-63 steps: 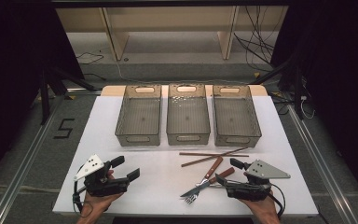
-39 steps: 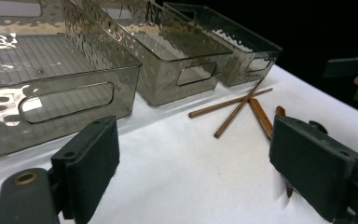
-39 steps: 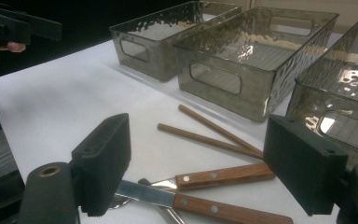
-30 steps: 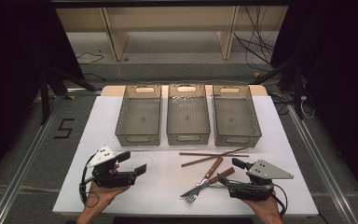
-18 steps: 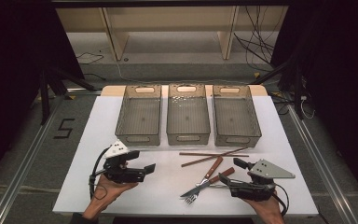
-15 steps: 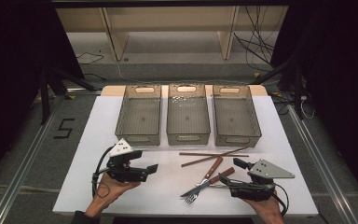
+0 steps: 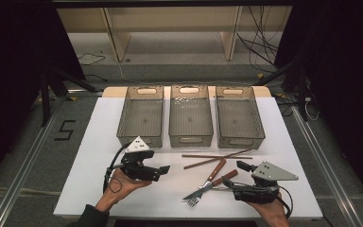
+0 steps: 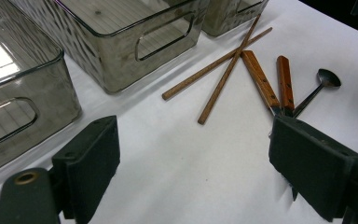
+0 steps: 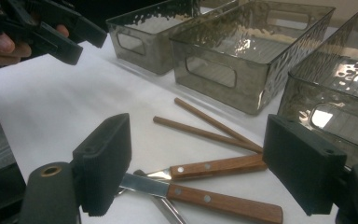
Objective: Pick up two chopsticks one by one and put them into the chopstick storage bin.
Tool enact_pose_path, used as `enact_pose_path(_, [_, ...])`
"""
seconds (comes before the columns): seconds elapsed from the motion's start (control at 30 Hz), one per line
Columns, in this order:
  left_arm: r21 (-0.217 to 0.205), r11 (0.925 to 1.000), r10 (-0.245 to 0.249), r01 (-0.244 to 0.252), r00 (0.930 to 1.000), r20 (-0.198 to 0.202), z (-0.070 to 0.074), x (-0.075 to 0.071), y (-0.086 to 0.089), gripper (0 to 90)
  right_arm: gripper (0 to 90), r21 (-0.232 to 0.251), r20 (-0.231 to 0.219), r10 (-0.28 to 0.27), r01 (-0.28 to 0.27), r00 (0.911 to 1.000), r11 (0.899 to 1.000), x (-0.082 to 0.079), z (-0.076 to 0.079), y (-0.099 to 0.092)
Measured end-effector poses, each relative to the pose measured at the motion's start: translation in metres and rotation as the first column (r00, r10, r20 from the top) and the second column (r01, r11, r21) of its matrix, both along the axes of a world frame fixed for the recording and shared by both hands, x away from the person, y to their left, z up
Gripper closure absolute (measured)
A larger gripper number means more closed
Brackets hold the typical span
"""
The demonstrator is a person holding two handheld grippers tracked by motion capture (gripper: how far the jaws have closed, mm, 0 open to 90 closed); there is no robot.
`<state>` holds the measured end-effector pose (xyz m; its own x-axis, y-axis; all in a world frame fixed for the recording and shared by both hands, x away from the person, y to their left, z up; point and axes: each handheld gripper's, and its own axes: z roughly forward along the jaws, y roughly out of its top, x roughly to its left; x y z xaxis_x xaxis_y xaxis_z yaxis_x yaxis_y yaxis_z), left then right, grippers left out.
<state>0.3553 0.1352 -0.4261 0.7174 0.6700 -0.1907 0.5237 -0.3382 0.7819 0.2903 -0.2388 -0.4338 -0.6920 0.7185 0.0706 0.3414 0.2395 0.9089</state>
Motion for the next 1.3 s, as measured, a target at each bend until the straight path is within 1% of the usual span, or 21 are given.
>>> enact_pose_path(0.13, [0.005,0.9999,-0.011,0.011,0.9999,-0.001,0.000,0.001,-0.003,15.7,24.5,-0.004,0.002,0.008,-0.008,1.0000,1.000,0.001,0.002,0.000])
enact_pose_path(0.27, [0.014,0.9996,-0.025,0.026,0.9996,-0.011,-0.001,0.004,-0.009,15.7,24.5,-0.010,-0.001,0.012,-0.012,0.9999,1.000,0.002,0.002,0.000])
enact_pose_path(0.3, [0.018,0.9995,-0.027,0.028,0.9995,-0.013,-0.002,0.005,-0.011,15.8,24.5,-0.018,-0.002,0.013,-0.013,0.9999,1.000,0.002,0.002,0.001])
enact_pose_path(0.4, [0.041,0.9978,-0.051,0.052,0.9984,-0.022,-0.004,0.009,-0.022,16.8,24.5,-0.015,-0.004,0.017,-0.017,0.9998,1.000,0.002,0.002,0.001])
enact_pose_path(0.47, [0.072,0.9946,-0.072,0.074,0.9969,-0.033,-0.007,0.012,-0.031,17.8,24.5,-0.018,-0.007,0.016,-0.016,0.9998,1.000,0.002,0.001,0.002])
enact_pose_path(0.53, [0.111,0.9894,-0.090,0.093,0.9952,-0.038,-0.010,0.015,-0.039,19.3,24.5,-0.017,-0.009,0.018,-0.019,0.9998,1.000,0.002,0.001,0.002])
enact_pose_path(0.6, [0.125,0.9861,-0.105,0.110,0.9935,-0.043,-0.012,0.019,-0.045,21.6,24.5,-0.016,-0.011,0.021,-0.021,0.9997,1.000,0.002,0.000,0.002])
enact_pose_path(0.67, [0.145,0.9809,-0.124,0.130,0.9912,-0.047,-0.014,0.022,-0.053,23.9,24.5,-0.018,-0.016,0.026,-0.027,0.9995,0.999,0.001,-0.001,0.002])
enact_pose_path(0.77, [0.192,0.9660,-0.166,0.173,0.9847,-0.052,-0.015,0.027,-0.066,27.3,24.5,-0.022,-0.022,0.030,-0.031,0.9993,0.999,0.002,-0.001,0.003])
enact_pose_path(0.83, [0.212,0.9578,-0.185,0.194,0.9808,-0.060,-0.016,0.030,-0.075,29.4,24.6,-0.023,-0.023,0.034,-0.035,0.9991,0.999,0.002,-0.001,0.003])
enact_pose_path(0.9, [0.212,0.9543,-0.199,0.210,0.9772,-0.074,-0.018,0.036,-0.081,32.1,24.7,-0.024,-0.024,0.036,-0.037,0.9990,0.999,0.002,-0.001,0.003])
enact_pose_path(0.93, [0.211,0.9547,-0.197,0.210,0.9772,-0.078,-0.019,0.038,-0.084,33.8,24.7,-0.025,-0.023,0.038,-0.038,0.9990,0.999,0.002,-0.001,0.003])
enact_pose_path(0.97, [0.226,0.9496,-0.204,0.217,0.9758,-0.079,-0.020,0.041,-0.087,34.7,24.7,-0.026,-0.024,0.037,-0.038,0.9990,0.999,0.002,-0.001,0.003])
enact_pose_path(1.0, [0.241,0.9447,-0.211,0.223,0.9746,-0.075,-0.020,0.042,-0.090,37.6,24.7,-0.027,-0.027,0.040,-0.041,0.9988,0.999,0.002,-0.002,0.003])
enact_pose_path(1.03, [0.250,0.9409,-0.217,0.229,0.9733,-0.075,-0.019,0.043,-0.092,37.6,24.7,-0.027,-0.027,0.040,-0.041,0.9988,0.999,0.002,-0.002,0.003])
enact_pose_path(1.07, [0.258,0.9360,-0.228,0.240,0.9708,-0.074,-0.019,0.045,-0.095,39.3,24.7,-0.029,-0.028,0.041,-0.042,0.9988,0.999,0.002,-0.002,0.003])
enact_pose_path(1.13, [0.280,0.9239,-0.246,0.261,0.9654,-0.087,-0.020,0.048,-0.101,42.3,24.8,-0.028,-0.032,0.041,-0.042,0.9986,0.999,0.002,-0.003,0.003])
enact_pose_path(1.17, [0.308,0.9102,-0.259,0.276,0.9611,-0.097,-0.020,0.050,-0.104,43.5,24.8,-0.030,-0.032,0.043,-0.044,0.9986,0.999,0.002,-0.003,0.003])
enact_pose_path(1.23, [0.338,0.8959,-0.267,0.288,0.9575,-0.108,-0.022,0.053,-0.109,45.9,24.8,-0.030,-0.032,0.045,-0.045,0.9985,0.999,0.002,-0.002,0.003])
enact_pose_path(1.27, [0.343,0.8913,-0.273,0.296,0.9551,-0.114,-0.023,0.055,-0.110,47.6,24.8,-0.029,-0.033,0.044,-0.045,0.9985,0.999,0.002,-0.002,0.003])
enact_pose_path(1.3, [0.343,0.8905,-0.274,0.299,0.9542,-0.120,-0.024,0.056,-0.112,50.2,24.9,-0.029,-0.032,0.045,-0.046,0.9985,0.999,0.003,-0.002,0.002])
